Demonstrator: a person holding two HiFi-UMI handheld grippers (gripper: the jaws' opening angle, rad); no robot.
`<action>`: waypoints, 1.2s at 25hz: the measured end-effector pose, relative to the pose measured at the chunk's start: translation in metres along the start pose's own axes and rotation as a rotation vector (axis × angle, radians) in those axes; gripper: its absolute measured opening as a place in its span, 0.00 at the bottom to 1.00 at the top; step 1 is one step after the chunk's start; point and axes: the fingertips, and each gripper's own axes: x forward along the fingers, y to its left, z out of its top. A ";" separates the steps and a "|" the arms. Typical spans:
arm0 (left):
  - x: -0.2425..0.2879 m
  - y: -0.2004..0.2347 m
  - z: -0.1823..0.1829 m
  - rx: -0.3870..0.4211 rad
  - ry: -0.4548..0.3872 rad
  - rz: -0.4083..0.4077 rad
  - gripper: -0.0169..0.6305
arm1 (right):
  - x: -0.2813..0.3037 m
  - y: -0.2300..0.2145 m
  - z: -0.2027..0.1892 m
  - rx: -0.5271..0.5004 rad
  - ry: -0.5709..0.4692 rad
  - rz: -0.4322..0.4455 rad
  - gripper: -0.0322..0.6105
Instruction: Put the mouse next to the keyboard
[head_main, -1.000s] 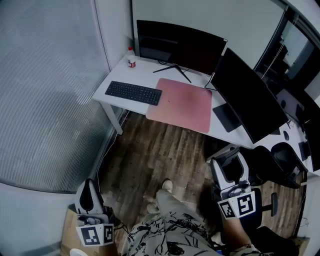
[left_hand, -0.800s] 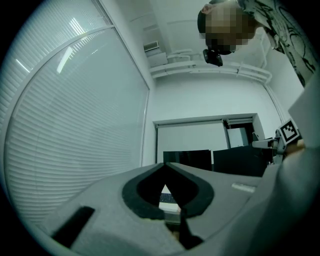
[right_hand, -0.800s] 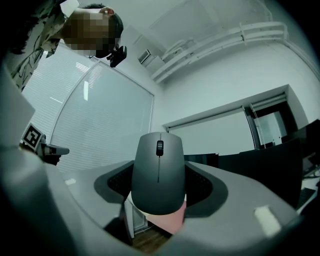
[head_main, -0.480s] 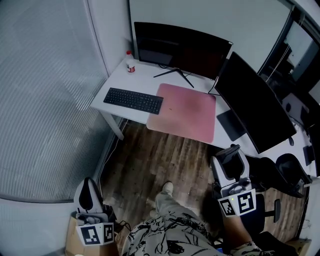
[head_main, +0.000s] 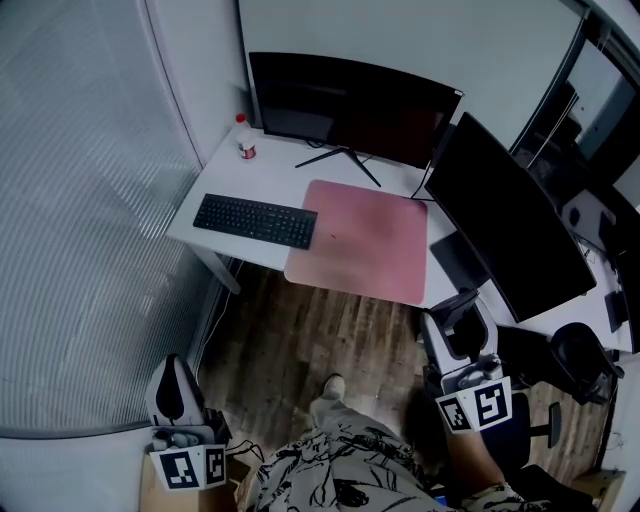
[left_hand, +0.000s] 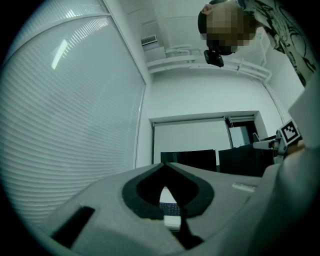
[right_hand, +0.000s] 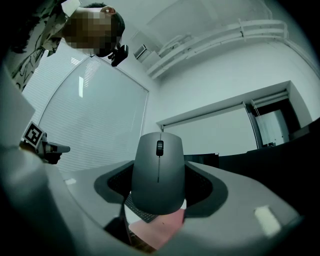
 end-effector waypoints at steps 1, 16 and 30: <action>0.007 0.001 0.000 0.001 -0.001 -0.003 0.03 | 0.004 -0.004 -0.001 -0.001 0.001 -0.006 0.52; 0.107 -0.018 0.001 0.025 -0.012 -0.031 0.03 | 0.058 -0.071 -0.007 -0.006 0.009 -0.060 0.52; 0.164 -0.002 -0.018 0.002 -0.005 -0.079 0.03 | 0.103 -0.080 -0.017 -0.030 0.021 -0.102 0.52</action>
